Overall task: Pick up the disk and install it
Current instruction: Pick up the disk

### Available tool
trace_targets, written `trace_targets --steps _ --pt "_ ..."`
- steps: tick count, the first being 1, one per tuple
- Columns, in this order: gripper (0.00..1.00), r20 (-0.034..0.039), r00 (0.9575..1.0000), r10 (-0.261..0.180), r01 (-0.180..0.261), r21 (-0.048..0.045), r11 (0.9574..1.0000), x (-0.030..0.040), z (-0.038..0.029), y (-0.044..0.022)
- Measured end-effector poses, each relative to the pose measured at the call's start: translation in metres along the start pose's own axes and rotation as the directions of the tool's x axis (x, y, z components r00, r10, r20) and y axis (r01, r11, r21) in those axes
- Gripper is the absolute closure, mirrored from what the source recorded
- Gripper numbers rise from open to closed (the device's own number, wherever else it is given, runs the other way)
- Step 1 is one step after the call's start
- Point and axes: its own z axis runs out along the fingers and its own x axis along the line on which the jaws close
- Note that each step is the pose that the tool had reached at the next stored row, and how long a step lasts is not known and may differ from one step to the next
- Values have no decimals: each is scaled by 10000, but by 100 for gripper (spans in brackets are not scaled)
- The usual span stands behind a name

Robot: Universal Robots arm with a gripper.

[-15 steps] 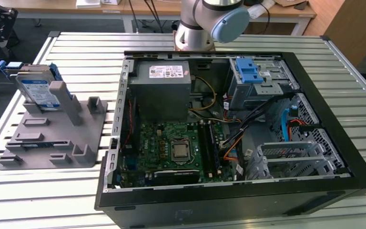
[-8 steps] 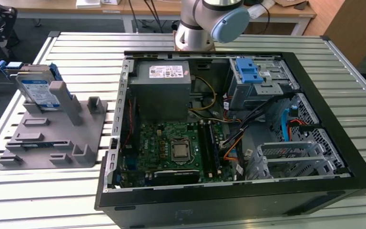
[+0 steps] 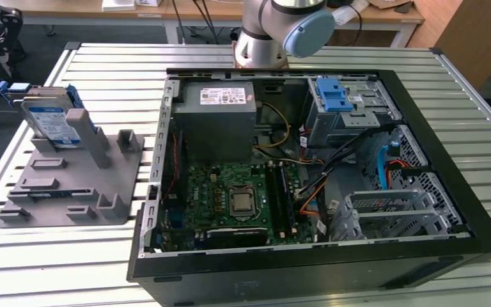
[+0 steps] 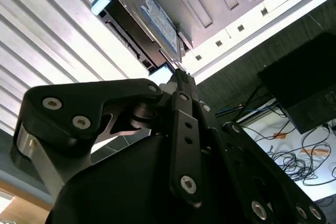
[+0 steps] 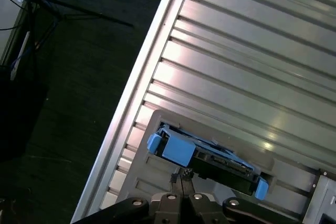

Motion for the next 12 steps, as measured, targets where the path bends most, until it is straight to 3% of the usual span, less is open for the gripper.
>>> trace_targets --steps 3,7,12 --pt "89 22 10000 -28 28 9 10000 1 2 0" --pt "89 307 9995 -102 99 107 9999 6 14 1" --pt "89 308 9961 -824 821 93 9966 6 23 2"
